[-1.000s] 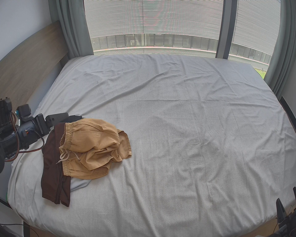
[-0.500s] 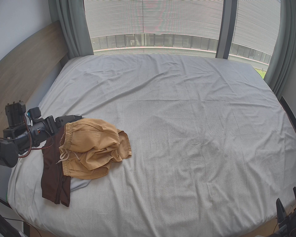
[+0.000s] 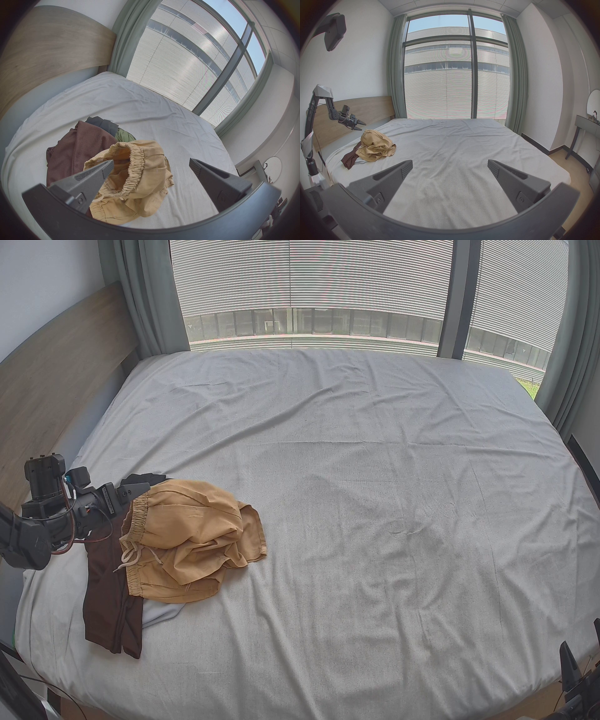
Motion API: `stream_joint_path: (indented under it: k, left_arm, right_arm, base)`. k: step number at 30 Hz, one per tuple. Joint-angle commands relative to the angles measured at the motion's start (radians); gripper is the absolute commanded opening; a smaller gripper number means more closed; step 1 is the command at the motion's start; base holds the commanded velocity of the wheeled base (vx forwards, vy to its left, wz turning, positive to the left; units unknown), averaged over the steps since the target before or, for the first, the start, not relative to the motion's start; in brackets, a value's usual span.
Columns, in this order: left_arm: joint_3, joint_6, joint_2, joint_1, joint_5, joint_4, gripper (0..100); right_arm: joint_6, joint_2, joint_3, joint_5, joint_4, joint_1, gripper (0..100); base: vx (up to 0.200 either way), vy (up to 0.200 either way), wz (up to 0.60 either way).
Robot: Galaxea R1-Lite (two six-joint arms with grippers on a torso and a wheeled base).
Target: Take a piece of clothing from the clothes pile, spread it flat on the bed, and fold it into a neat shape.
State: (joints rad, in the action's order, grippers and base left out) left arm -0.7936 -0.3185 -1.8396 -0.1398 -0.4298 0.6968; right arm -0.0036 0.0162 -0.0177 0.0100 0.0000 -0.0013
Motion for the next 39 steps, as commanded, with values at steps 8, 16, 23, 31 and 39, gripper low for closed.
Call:
stream_joint_path:
  k: [8, 16, 23, 31, 39]
  left_arm:
    - [-0.061, -0.002, -0.099, 0.016, 0.0, 0.009, 100]
    - [-0.114, -0.001, -0.162, 0.032, 0.006, 0.012, 100]
    - [-0.122, -0.002, -0.178, 0.06, 0.006, 0.021, 100]
    - [-0.138, -0.001, -0.221, 0.077, 0.025, 0.059, 100]
    - [-0.162, -0.001, -0.241, 0.081, 0.037, 0.063, 100]
  right_arm:
    - [-0.001, -0.012, 0.018, 0.001, 0.0, 0.0, 100]
    - [-0.003, -0.012, 0.018, 0.001, 0.0, 0.0, 100]
    - [-0.003, -0.012, 0.018, 0.001, 0.0, 0.0, 100]
    - [-0.003, -0.012, 0.018, 0.001, 0.0, 0.0, 100]
    - [-0.001, -0.012, 0.018, 0.001, 0.0, 0.0, 100]
  base:
    - [0.0, 0.0, 0.0]
    - [0.0, 0.0, 0.0]
    - [0.0, 0.0, 0.0]
    - [0.0, 0.0, 0.0]
    - [0.0, 0.0, 0.0]
